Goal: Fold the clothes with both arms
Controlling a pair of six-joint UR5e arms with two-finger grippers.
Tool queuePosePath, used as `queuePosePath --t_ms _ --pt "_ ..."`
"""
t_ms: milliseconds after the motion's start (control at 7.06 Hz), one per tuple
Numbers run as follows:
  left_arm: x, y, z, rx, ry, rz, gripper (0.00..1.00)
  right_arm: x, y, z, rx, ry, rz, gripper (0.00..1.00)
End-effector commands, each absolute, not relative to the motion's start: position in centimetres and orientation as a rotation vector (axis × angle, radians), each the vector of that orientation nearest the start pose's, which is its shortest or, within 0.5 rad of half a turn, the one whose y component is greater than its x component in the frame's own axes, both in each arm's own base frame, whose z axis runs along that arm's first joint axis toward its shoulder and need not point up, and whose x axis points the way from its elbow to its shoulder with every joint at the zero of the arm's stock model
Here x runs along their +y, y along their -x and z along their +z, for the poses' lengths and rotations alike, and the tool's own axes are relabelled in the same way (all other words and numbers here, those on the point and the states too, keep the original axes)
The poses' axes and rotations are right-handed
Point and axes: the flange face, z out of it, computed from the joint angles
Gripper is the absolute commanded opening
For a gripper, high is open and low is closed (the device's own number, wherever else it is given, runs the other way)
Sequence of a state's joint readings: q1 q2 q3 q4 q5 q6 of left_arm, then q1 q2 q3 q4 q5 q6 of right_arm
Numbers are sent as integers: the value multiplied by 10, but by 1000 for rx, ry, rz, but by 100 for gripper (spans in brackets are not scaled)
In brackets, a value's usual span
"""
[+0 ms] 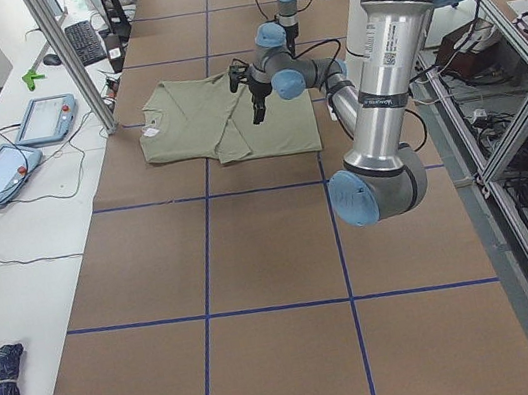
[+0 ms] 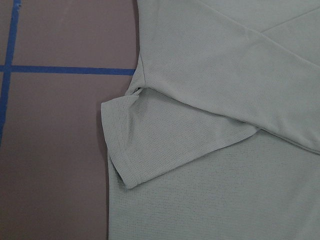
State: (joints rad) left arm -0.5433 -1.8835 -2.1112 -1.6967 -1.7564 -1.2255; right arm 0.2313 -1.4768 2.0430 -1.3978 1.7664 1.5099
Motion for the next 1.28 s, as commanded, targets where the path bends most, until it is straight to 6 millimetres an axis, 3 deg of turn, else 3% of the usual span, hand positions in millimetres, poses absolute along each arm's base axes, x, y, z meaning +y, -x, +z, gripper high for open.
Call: queuePosePath --t_ms 0,142,850,992,1134 --pt "-368 -387 240 962 -270 -91 100 -225 472 379 -759 92 81 74" --pt "-369 -386 240 962 -271 -92 100 -225 473 380 -758 91 80 62" --pt "-368 -386 240 962 -270 -91 100 -223 475 382 -754 92 67 58" --pt "-368 -386 240 962 -271 -89 100 -223 474 381 -757 91 66 47" --pt "-368 -387 240 961 -270 -90 100 -223 474 381 -755 91 65 20"
